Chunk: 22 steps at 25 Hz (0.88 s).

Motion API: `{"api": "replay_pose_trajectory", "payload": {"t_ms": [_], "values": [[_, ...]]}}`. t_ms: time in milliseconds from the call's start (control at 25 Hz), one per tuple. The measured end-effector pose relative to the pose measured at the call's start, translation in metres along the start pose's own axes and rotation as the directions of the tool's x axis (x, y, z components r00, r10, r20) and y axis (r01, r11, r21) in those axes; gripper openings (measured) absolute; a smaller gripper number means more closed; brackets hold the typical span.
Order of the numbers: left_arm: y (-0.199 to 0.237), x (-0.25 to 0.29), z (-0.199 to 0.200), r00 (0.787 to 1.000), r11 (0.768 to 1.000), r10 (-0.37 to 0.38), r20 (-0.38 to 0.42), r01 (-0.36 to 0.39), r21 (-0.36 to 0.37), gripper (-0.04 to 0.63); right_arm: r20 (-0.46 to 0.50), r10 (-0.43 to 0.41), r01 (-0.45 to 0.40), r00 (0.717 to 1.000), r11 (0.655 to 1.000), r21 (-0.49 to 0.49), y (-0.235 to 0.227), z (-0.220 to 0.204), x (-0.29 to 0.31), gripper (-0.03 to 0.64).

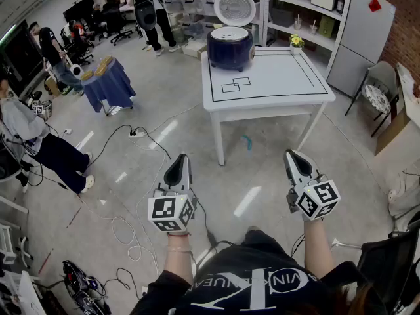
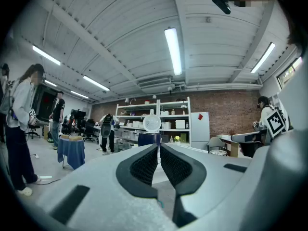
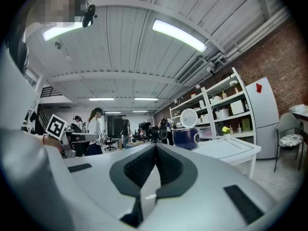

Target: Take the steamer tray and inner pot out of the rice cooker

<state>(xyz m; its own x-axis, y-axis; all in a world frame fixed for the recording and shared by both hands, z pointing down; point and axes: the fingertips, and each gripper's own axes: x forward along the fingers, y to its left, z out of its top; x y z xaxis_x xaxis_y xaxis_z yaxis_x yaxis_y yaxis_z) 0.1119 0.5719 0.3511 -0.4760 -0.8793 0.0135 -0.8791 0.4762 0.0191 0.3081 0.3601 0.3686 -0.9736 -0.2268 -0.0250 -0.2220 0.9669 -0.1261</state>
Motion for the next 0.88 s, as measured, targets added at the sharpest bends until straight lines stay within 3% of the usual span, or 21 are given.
{"api": "replay_pose_trajectory", "payload": {"t_ms": [520, 720, 800, 880], "values": [[0.004, -0.010, -0.011, 1.000, 1.000, 0.013, -0.019, -0.013, -0.018, 0.021, -0.022, 0.018, -0.017, 1.000, 1.000, 0.013, 0.008, -0.017, 0.000, -0.002], [0.010, -0.011, -0.016, 0.998, 0.997, 0.054, -0.018, -0.055, -0.044, 0.028, -0.024, -0.031, 0.032, 0.999, 0.999, 0.019, -0.001, -0.019, 0.000, -0.002], [0.014, -0.010, -0.019, 0.997, 0.995, 0.068, -0.021, -0.069, -0.076, 0.109, -0.024, -0.035, 0.036, 0.999, 0.999, 0.032, -0.005, -0.019, -0.001, 0.119], [0.017, -0.006, -0.022, 0.997, 0.993, 0.069, -0.028, -0.071, -0.092, 0.135, -0.021, -0.050, 0.051, 0.999, 0.998, 0.044, -0.014, -0.019, -0.001, 0.133]]}}
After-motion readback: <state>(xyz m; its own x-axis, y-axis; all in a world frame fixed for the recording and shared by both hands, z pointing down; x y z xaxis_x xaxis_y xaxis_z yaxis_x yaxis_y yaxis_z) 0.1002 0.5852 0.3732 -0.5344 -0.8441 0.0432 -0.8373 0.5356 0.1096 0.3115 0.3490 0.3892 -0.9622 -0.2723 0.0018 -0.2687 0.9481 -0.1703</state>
